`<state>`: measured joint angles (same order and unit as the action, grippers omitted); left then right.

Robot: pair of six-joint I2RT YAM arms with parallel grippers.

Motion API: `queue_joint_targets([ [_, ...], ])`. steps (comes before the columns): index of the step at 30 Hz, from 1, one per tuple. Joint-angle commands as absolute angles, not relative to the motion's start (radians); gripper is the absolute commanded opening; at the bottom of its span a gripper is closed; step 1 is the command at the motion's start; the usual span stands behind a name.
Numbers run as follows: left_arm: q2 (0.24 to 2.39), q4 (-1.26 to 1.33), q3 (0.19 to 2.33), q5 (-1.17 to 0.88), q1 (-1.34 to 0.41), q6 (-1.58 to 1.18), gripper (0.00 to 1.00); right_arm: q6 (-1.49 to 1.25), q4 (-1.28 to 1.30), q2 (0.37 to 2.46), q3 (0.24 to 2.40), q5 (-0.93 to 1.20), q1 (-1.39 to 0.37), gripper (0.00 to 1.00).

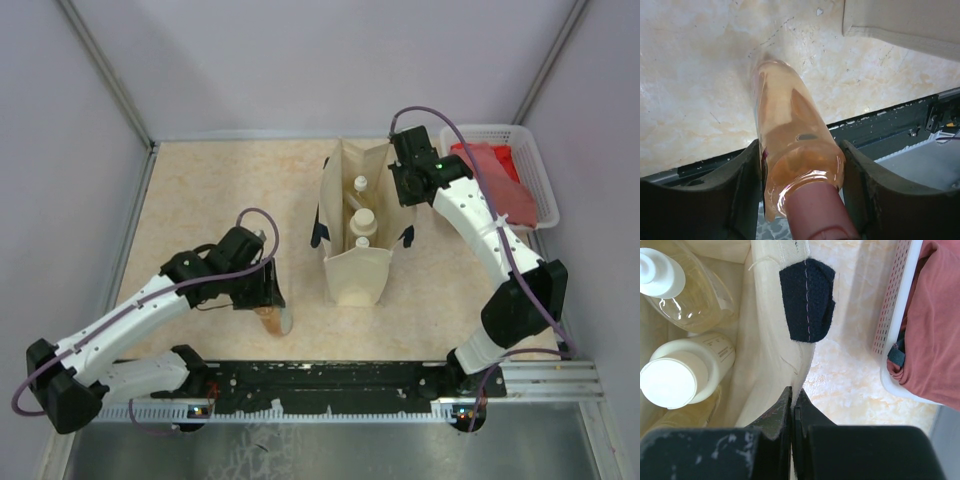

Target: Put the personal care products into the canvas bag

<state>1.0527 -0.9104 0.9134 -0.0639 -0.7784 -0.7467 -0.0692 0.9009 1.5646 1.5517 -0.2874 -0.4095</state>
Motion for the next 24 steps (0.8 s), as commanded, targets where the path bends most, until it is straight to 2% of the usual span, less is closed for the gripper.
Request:
queue_joint_targets([
  [1, 1.069, -0.929, 0.892, -0.090, -0.781, -0.746, 0.12, -0.054, 0.905, 1.538, 1.586, -0.308, -0.406, 0.00],
  [3, 1.072, -0.940, 0.938, -0.065, -0.780, -0.731, 0.01, -0.057, 0.904, 1.541, 1.589, -0.305, -0.407, 0.00],
  [19, 1.152, -0.926, 1.392, 0.192, -0.767, -0.502, 0.00, -0.053, 0.899, 1.536, 1.571, -0.307, -0.407, 0.00],
  [24, 1.200, -0.800, 1.564, 0.217, -0.765, -0.353, 0.00, -0.046, 0.893, 1.540, 1.573, -0.310, -0.406, 0.00],
])
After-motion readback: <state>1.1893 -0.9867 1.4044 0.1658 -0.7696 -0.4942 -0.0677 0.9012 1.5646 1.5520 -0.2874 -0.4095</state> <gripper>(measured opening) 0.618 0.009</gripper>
